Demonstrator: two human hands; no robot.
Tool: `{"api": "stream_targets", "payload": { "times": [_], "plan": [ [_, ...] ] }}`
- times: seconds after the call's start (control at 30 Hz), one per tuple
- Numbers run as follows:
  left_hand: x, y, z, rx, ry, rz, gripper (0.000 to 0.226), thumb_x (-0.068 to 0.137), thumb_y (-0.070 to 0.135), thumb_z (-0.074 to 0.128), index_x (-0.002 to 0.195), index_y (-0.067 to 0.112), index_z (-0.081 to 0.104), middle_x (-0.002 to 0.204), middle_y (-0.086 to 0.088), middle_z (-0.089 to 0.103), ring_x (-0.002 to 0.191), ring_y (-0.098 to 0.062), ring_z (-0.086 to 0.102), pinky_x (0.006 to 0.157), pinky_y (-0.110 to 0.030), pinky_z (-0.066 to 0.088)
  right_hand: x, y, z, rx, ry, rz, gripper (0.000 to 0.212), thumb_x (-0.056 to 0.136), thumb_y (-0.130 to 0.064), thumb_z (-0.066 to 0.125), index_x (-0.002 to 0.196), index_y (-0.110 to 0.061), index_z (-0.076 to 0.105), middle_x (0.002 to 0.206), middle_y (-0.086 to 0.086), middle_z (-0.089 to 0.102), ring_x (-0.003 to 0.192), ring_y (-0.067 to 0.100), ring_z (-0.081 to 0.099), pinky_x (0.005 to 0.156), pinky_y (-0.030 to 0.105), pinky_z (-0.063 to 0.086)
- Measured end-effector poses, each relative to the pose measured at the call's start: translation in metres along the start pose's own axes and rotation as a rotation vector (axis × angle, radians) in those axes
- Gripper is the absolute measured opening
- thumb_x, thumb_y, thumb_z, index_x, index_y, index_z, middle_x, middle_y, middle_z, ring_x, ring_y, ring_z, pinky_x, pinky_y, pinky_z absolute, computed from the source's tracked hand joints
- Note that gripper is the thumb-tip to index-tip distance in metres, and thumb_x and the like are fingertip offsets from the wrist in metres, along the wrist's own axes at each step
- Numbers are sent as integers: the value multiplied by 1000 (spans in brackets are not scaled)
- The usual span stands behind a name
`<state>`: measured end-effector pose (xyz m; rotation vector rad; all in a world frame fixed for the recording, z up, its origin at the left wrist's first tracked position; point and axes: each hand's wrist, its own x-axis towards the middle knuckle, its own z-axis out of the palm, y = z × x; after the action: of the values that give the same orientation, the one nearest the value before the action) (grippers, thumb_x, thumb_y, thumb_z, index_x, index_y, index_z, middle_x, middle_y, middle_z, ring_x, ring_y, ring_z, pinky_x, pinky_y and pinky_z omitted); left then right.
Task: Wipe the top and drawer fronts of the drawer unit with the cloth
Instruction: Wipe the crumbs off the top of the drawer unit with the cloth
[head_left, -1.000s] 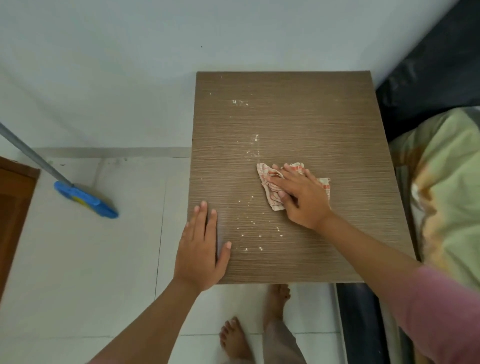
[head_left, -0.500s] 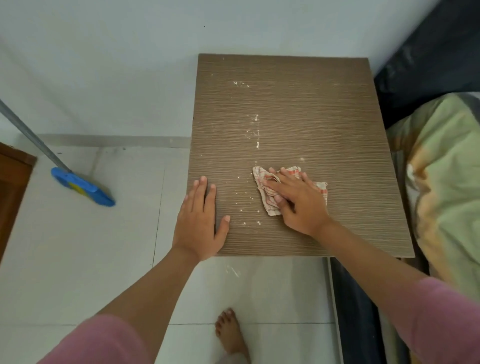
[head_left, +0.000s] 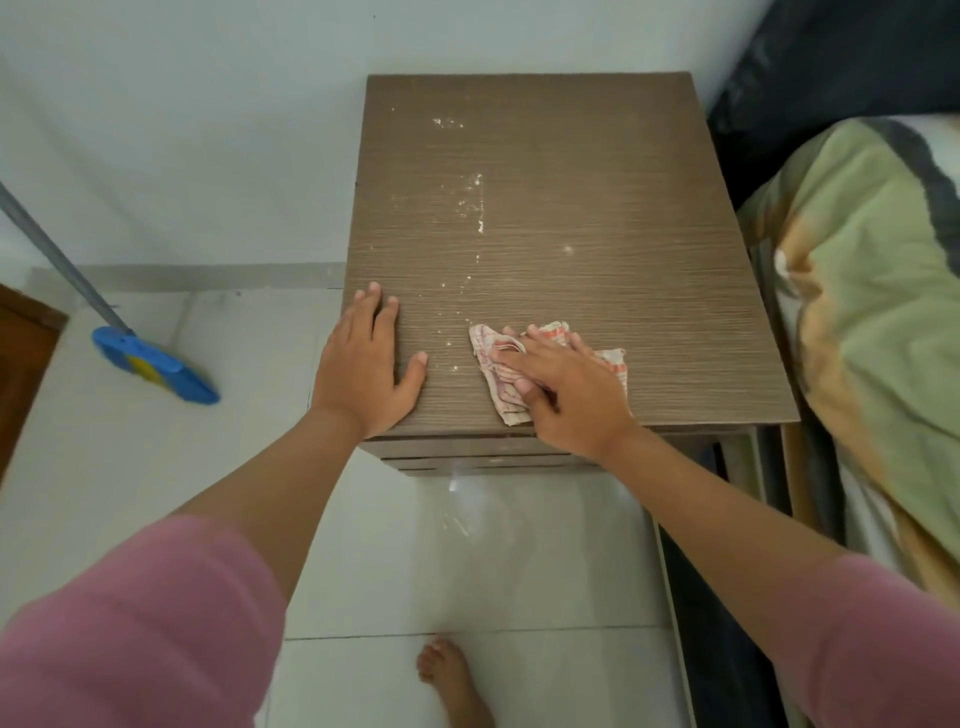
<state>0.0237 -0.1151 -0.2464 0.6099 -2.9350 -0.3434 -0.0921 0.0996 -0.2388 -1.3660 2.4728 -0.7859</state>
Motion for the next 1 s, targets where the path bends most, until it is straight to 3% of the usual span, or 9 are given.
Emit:
{"api": "stream_targets", "payload": {
  "times": [0.2,0.27,0.33,0.5,0.67,0.8,1.0],
  "plan": [
    [-1,2,-1,2,-11,-10,71,86,47,39,140,2,29,150,-17,24,140,-31,19,113,-42,18,-40,-14,9,110,-2,14,40,84,-10,44,117,-21,65,127,0,61,126,20,50,108,43,23],
    [-2,3,-3,-3,-24,-10,71,86,47,38,140,1,29,150,-19,24,139,-32,19,113,-43,19,-55,-23,2,146,-28,-15,37,83,-11,43,108,-18,69,109,3,71,106,25,65,95,41,47],
    [-2,4,-6,-6,-46,-14,71,87,46,37,139,0,29,149,-20,25,139,-34,19,113,-44,20,-69,-30,-8,156,-86,-34,34,83,-7,49,109,-17,69,99,2,73,88,24,69,74,36,57],
    [-4,6,-10,-19,-139,-48,71,88,47,33,140,-1,26,150,-22,21,140,-35,17,113,-47,21,-82,-41,-31,262,-78,67,39,84,-2,52,117,-19,66,111,-4,70,101,13,66,85,35,54],
    [1,7,-18,-68,-188,-62,71,90,42,43,142,0,21,153,-20,15,141,-33,10,114,-47,15,-33,-48,-63,354,59,178,41,84,-5,45,118,-18,64,111,-9,67,95,4,63,81,28,53],
    [15,4,-23,-102,-171,-28,74,88,48,34,143,1,18,154,-17,11,142,-29,7,113,-42,9,28,-37,-78,405,207,237,39,87,-3,47,119,-18,63,107,-8,68,94,15,67,83,39,55],
    [83,-7,-25,-119,-103,2,71,89,46,33,143,2,19,155,-15,10,143,-26,4,112,-39,5,129,-2,-101,463,411,324,32,94,-4,47,121,-13,60,108,-10,63,100,0,59,84,12,47]
  ]
}}
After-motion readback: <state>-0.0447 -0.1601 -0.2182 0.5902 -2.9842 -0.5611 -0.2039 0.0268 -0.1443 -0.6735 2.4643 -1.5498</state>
